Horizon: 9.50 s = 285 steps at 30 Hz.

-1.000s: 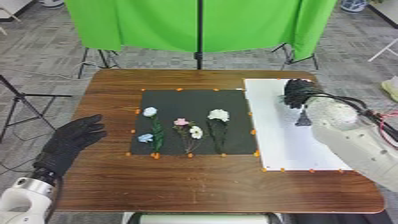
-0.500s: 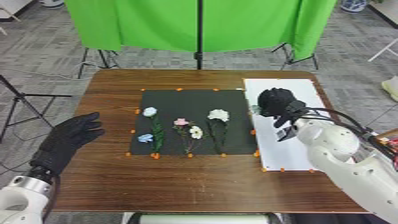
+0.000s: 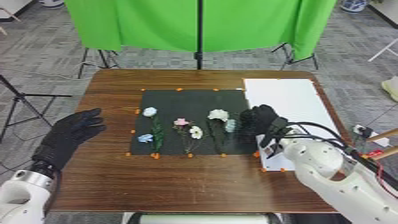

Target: Arrange flowers

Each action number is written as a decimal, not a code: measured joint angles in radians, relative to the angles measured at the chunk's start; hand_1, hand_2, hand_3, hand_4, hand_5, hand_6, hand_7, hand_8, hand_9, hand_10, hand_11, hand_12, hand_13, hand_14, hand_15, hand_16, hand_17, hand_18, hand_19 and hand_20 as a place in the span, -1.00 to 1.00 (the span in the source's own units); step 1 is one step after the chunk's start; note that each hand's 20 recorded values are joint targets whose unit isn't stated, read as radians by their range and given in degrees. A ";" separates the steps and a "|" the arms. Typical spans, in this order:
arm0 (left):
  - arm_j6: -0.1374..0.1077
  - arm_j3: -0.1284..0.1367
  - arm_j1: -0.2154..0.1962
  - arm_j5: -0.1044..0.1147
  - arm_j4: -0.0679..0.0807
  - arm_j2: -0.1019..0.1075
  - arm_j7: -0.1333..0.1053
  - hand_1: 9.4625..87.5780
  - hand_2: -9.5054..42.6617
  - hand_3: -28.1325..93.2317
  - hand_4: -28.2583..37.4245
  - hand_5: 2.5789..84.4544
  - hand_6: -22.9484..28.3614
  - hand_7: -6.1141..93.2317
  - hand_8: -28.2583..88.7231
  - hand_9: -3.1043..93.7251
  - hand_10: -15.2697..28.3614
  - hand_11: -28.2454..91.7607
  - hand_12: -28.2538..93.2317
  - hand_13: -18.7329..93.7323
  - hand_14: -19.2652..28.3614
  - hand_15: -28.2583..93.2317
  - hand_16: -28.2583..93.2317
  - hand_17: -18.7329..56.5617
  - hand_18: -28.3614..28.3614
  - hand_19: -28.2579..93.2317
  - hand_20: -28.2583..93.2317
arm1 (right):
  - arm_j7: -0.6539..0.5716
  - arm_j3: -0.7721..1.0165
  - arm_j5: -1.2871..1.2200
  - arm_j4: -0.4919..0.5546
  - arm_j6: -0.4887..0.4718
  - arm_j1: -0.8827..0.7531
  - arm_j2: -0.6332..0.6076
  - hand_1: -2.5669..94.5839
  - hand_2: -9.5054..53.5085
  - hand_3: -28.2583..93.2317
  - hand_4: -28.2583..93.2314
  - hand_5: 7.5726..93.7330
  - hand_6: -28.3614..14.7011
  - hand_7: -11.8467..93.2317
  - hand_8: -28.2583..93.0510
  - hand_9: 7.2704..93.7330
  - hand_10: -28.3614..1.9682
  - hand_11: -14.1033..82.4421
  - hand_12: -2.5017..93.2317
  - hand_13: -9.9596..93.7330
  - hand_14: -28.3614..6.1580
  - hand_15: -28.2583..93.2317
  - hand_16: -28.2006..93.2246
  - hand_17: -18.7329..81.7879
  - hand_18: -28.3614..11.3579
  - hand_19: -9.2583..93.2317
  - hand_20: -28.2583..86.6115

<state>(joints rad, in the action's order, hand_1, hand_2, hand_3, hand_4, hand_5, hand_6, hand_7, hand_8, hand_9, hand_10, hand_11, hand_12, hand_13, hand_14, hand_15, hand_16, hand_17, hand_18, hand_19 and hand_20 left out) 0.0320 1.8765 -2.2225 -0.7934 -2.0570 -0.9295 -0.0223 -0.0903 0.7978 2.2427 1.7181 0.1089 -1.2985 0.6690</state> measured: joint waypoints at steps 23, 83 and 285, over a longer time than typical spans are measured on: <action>0.000 0.014 -0.022 0.000 -0.004 0.000 -0.003 -0.53 -0.39 0.67 -0.99 -0.09 0.14 -0.39 -0.72 -0.19 0.40 -0.03 -0.30 -0.17 0.55 0.27 -0.64 -0.72 0.85 0.44 -0.58 | 0.021 0.089 -0.133 0.064 0.166 -0.111 -0.023 -0.36 -1.00 0.95 -1.00 -0.31 0.17 0.12 -0.96 -0.24 0.21 0.35 -0.55 0.24 0.40 0.54 -0.30 -0.13 -0.39 0.69 0.21; 0.000 0.012 -0.036 0.000 -0.006 0.001 -0.013 -0.53 -0.39 0.66 -0.99 -0.09 0.14 -0.39 -0.72 -0.19 0.39 -0.03 -0.30 -0.17 0.55 0.27 -0.64 -0.72 0.84 0.44 -0.58 | 0.291 -0.191 0.052 -0.071 0.124 0.209 -0.001 -0.40 -0.93 0.93 -1.00 0.10 0.37 0.10 -1.00 0.03 0.28 0.27 -0.54 0.33 0.43 0.49 -0.26 -0.12 -0.39 0.69 0.24; -0.072 -0.018 -0.056 0.057 -0.061 -0.108 -0.143 -0.60 -0.53 0.61 -1.00 -0.30 0.10 -0.44 -0.71 -0.42 0.28 -0.13 -0.28 -0.33 0.44 0.09 -0.59 -0.75 0.81 0.37 -0.54 | 0.094 0.995 -1.265 0.293 -0.208 -0.698 0.497 -0.72 -0.69 0.84 -1.00 -0.25 0.16 -0.56 -0.71 -0.25 0.08 -0.50 -0.56 -0.25 -0.06 -0.27 -0.12 -0.58 -0.62 -0.02 -0.14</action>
<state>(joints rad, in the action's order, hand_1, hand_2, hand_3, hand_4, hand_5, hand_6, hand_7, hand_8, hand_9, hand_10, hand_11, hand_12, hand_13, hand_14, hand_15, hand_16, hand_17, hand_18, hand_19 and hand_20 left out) -0.0400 1.8580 -2.2787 -0.7366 -2.1181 -1.0374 -0.1650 0.0034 1.7926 0.9774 2.0107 -0.0991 -1.9963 1.1655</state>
